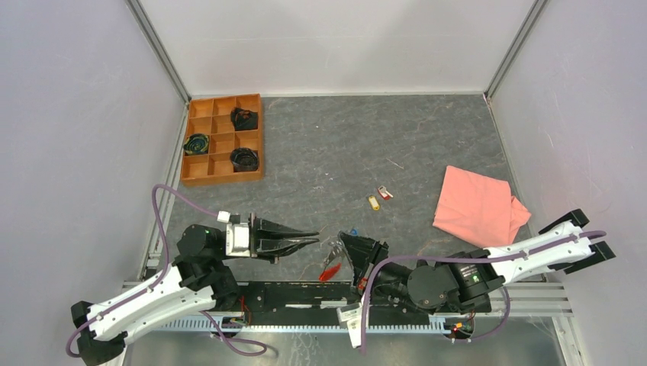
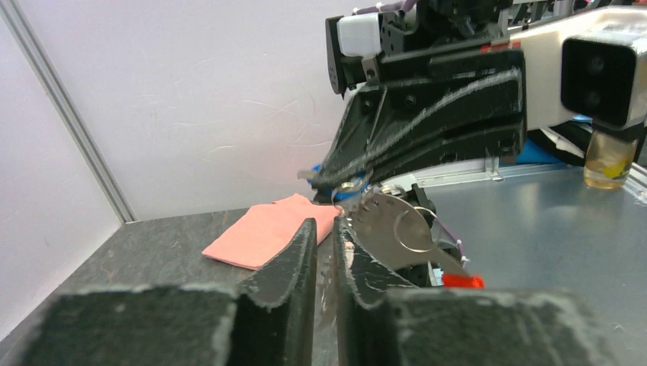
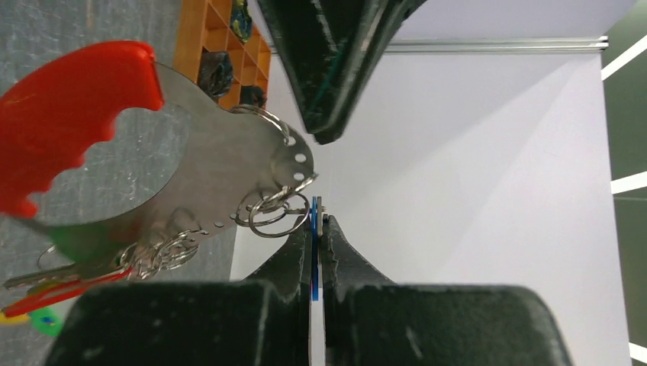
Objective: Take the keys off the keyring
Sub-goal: Remove the key from the keyring.
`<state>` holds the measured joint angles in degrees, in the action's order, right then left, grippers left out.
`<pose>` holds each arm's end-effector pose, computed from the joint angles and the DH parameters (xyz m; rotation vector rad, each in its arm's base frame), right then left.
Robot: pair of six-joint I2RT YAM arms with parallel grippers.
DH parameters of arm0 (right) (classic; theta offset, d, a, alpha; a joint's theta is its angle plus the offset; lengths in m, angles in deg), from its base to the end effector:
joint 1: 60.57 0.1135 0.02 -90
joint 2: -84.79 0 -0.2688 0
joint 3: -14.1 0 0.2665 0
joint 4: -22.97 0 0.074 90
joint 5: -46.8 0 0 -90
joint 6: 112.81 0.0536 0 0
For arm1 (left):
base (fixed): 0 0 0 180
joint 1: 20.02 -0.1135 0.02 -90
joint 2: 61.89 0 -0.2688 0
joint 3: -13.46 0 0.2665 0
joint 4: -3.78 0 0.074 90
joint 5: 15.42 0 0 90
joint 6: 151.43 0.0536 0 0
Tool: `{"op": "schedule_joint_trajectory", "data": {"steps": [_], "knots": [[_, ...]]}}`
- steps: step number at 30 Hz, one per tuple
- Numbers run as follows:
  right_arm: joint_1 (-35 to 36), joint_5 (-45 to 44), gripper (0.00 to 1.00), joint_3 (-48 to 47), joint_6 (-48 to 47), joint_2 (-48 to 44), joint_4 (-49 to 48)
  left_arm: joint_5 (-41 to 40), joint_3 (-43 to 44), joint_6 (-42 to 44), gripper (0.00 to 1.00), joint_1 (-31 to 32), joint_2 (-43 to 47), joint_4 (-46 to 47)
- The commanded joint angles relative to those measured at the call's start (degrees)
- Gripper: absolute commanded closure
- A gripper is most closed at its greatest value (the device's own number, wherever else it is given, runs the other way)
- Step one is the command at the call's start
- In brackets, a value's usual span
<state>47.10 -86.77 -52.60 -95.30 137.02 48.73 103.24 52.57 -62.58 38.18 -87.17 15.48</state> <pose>-0.0328 0.2247 0.3705 -1.6332 0.5328 -0.2174 0.0545 -0.1367 0.3442 0.9798 0.8055 -1.1839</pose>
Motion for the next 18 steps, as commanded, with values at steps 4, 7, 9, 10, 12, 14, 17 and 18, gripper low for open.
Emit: {"op": "schedule_joint_trajectory", "data": {"steps": [4,7,9,10,12,14,17,18], "knots": [[-0.02,0.69,1.0,-5.84,-3.9,-0.15,-1.67,-2.38,1.75,0.8,0.69,-0.23,-1.27,-0.39],[-0.08,1.86,1.0,-6.34,-3.11,-0.36,-0.22,-3.19,4.24,2.18,0.69,-0.21,-1.92,-3.07],[-0.09,2.95,1.0,-5.98,-3.08,-0.99,-0.09,-3.01,5.61,3.2,0.69,-0.24,-2.43,-4.82],[-0.03,3.44,1.0,-5.76,-3.03,-1.29,-0.09,-2.69,6.32,3.44,0.69,-0.24,-2.72,-5.57],[-0.01,3.92,1.0,-5.47,-3.25,-1.58,-0.12,-1.24,7.55,4.03,0.69,-0.24,-3.41,-7.2],[-0.06,3.95,1.0,-5.24,-3.6,-1.73,-0.29,-0.21,9.04,5.01,0.69,-0.21,-4.24,-9.52],[-0.02,4.37,1.0,-5.54,-3.71,-1.78,-0.07,-2.74,11.82,6.64,0.67,-0.22,-4.78,-14.91],[-0.05,4.21,1.0,-5.63,-3.65,-1.7,-0.08,-3.42,12.83,7.1,0.66,-0.21,-4.67,-16.06]]}}
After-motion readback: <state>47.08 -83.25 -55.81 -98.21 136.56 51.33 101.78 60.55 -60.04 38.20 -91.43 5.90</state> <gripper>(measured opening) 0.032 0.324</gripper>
